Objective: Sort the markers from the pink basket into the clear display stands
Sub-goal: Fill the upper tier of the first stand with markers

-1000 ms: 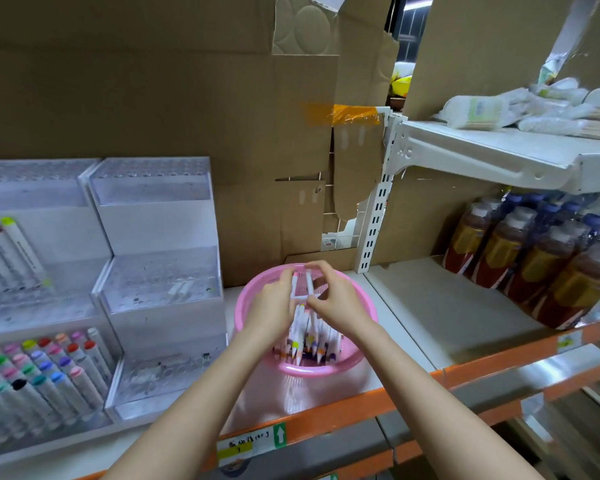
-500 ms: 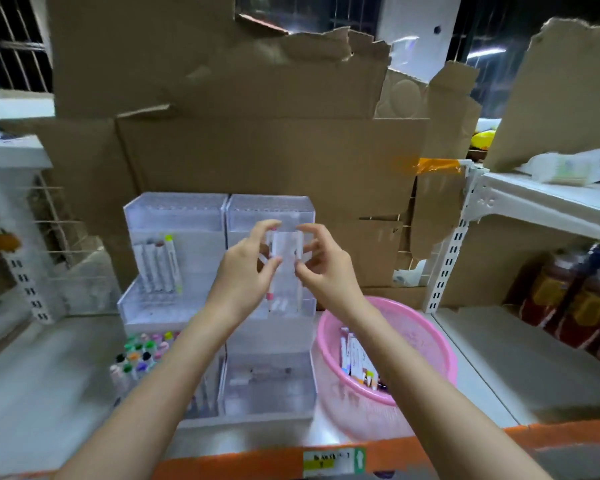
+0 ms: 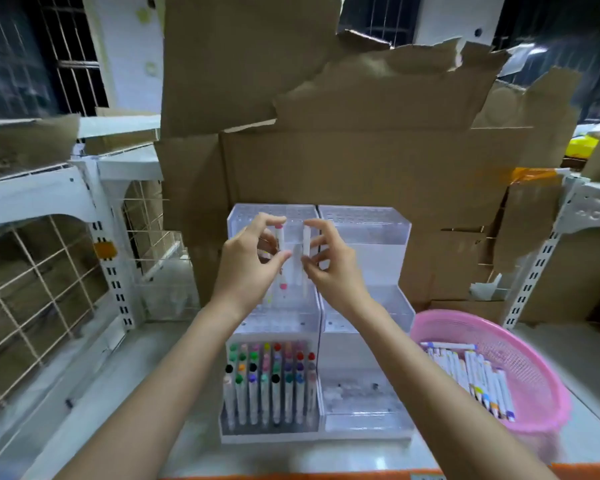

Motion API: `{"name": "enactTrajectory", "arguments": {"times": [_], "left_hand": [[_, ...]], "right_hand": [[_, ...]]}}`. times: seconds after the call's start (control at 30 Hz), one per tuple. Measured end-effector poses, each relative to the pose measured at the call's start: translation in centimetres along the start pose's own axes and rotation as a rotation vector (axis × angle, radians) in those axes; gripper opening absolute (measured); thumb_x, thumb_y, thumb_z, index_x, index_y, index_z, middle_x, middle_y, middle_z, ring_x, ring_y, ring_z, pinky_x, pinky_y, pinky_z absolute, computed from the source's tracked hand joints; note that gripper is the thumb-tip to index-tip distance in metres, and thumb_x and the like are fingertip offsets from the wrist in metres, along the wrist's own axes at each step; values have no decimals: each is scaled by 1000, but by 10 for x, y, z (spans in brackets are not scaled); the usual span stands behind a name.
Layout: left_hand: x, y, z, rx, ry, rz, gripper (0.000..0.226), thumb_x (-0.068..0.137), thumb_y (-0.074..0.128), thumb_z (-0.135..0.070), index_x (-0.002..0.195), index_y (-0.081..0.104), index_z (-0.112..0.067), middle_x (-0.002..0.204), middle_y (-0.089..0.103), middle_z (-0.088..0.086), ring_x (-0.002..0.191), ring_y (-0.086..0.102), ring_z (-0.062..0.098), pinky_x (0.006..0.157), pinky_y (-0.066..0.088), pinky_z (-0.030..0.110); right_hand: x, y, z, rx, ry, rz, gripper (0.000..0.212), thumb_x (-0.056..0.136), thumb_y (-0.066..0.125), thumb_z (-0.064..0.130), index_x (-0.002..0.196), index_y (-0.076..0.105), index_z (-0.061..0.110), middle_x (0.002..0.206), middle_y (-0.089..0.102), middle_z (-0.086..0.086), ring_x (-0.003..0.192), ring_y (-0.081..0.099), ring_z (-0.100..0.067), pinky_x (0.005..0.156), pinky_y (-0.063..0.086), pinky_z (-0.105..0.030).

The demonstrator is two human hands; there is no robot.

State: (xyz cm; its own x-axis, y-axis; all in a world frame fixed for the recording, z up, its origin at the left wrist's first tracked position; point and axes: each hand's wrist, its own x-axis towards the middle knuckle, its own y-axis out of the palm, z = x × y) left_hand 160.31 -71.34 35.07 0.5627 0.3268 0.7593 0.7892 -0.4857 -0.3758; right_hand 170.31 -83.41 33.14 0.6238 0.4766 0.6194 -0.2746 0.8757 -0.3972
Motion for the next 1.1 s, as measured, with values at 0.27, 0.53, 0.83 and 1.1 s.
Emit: {"name": "enactTrajectory", "arguments": {"times": [0.27, 0.53, 0.83, 1.1], "left_hand": [[17, -4, 33, -93, 37, 3, 31, 75, 78, -9, 102, 65, -16, 86, 64, -4, 76, 63, 6, 67, 53, 14], [25, 8, 51, -129, 45, 46, 28, 78, 76, -12, 103, 65, -17, 88, 63, -5, 77, 64, 6, 67, 53, 13], [27, 14, 61, -143, 38, 69, 29, 78, 76, -12, 104, 65, -19, 92, 65, -2, 78, 64, 6, 68, 52, 11], [26, 18, 65, -51, 94, 98, 31, 78, 76, -10, 107, 65, -15, 91, 63, -4, 74, 60, 0, 70, 48, 6]], "right_hand": [[10, 31, -6, -55, -24, -144, 43, 90, 61, 6, 126, 48, 23, 84, 57, 0, 70, 60, -17, 56, 46, -17], [14, 41, -16, -59, -49, -198, 41, 91, 60, 6, 127, 50, 23, 89, 54, 14, 68, 59, -11, 57, 48, -16], [14, 50, -23, -47, -86, -248, 39, 90, 61, 6, 126, 52, 20, 88, 53, 14, 67, 58, -9, 57, 46, -13], [12, 56, -33, -27, -112, -254, 40, 88, 64, 8, 125, 52, 20, 86, 55, 3, 68, 56, -11, 58, 48, -15]]}}
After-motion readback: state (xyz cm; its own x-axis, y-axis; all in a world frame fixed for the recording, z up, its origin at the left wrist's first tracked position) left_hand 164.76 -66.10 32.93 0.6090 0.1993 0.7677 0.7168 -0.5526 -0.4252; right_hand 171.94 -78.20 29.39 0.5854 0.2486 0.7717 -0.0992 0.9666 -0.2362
